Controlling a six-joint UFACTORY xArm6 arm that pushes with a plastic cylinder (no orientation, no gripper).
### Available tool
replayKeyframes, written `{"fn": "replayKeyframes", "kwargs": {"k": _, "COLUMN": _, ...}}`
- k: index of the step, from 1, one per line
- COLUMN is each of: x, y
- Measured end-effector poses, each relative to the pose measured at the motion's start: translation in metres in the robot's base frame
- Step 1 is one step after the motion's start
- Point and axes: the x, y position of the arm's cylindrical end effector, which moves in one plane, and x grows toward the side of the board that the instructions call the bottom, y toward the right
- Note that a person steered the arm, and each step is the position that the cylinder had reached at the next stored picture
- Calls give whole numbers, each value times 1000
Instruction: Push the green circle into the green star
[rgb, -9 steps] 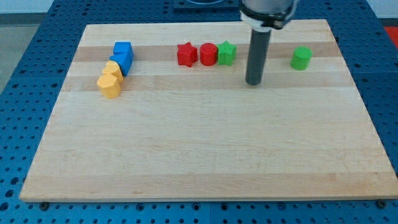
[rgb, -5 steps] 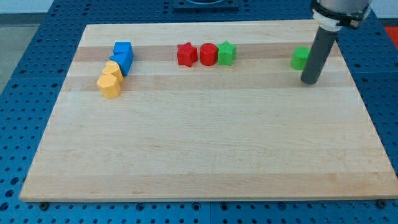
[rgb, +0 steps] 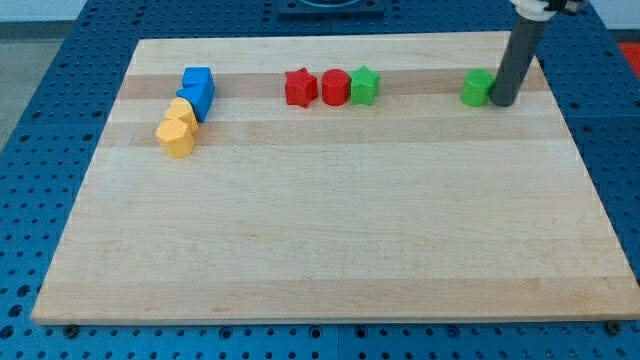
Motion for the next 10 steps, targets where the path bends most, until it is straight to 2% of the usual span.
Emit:
{"fn": "replayKeyframes", "kwargs": {"k": 2, "x": -19, "y": -4}}
{"fn": "replayKeyframes", "kwargs": {"k": 7, "x": -19, "y": -99}}
{"fn": "replayKeyframes", "kwargs": {"k": 10, "x": -10, "y": -109}}
